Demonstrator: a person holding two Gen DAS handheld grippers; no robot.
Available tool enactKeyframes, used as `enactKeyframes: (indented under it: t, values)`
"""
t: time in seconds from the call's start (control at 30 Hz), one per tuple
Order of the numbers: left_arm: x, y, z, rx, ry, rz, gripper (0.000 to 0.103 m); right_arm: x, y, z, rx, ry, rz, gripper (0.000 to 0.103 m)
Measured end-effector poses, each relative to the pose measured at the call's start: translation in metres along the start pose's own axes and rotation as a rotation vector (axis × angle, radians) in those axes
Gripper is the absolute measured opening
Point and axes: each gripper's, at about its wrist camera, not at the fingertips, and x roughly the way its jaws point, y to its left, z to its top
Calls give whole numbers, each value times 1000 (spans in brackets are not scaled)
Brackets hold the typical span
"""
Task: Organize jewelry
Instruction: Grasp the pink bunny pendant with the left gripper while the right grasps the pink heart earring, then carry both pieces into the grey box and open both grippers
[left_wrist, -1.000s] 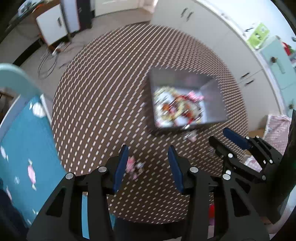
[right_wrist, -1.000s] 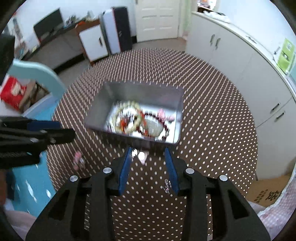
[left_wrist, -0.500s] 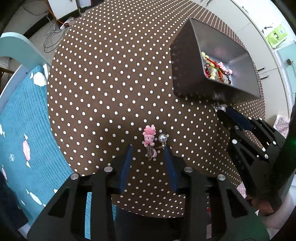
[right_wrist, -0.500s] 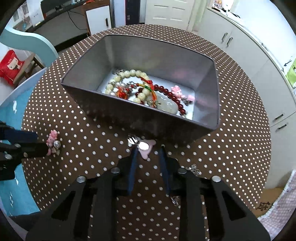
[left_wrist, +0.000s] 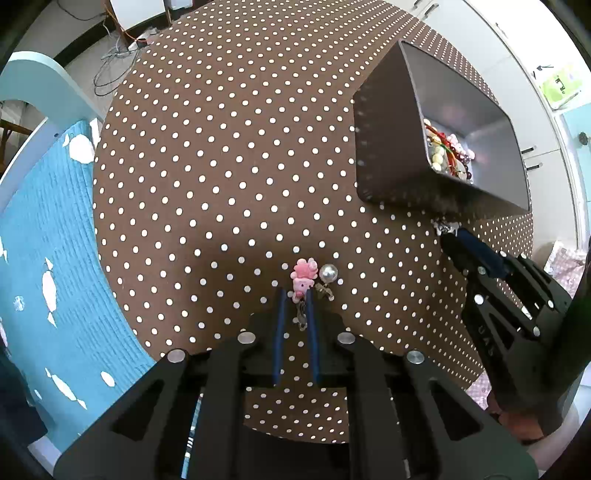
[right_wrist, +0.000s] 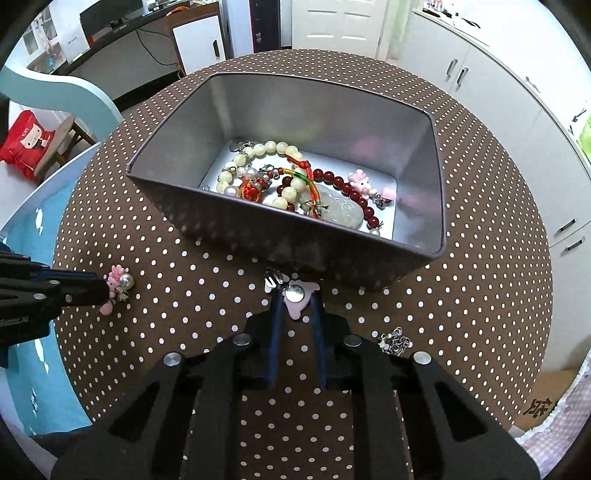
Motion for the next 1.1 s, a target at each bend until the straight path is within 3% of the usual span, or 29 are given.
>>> enactKeyframes:
  t: [0.17,0.27,0.4,0.53,0.57,0.6,0.93,1.1]
  values:
    - [0,-7,1,29,-13,24,13,-1,3,-3,0,-12,-10,14]
    - [-1,-21,3,34,-16,44,25,-1,1,-3,7,-7,-4,14]
    - [0,-26,13,38,-13,52,28,-2,-1,-5,19,-3,2,14]
    - [1,-37,25,56,-23,81,26,-2,-1,-5,28,1,6,14]
    - [1,-39,25,66,-25,85,14,-2,-2,-6,31,1,7,14]
    - [1,-41,26,76,-23,78,11,-2,-1,-6,33,2,8,14]
    - [-12,-42,24,83,-34,70,11,-18,-3,-10,55,-22,15,14]
    - [-40,-26,31,70,-107,65,11,-40,-4,-9,44,-61,1,14]
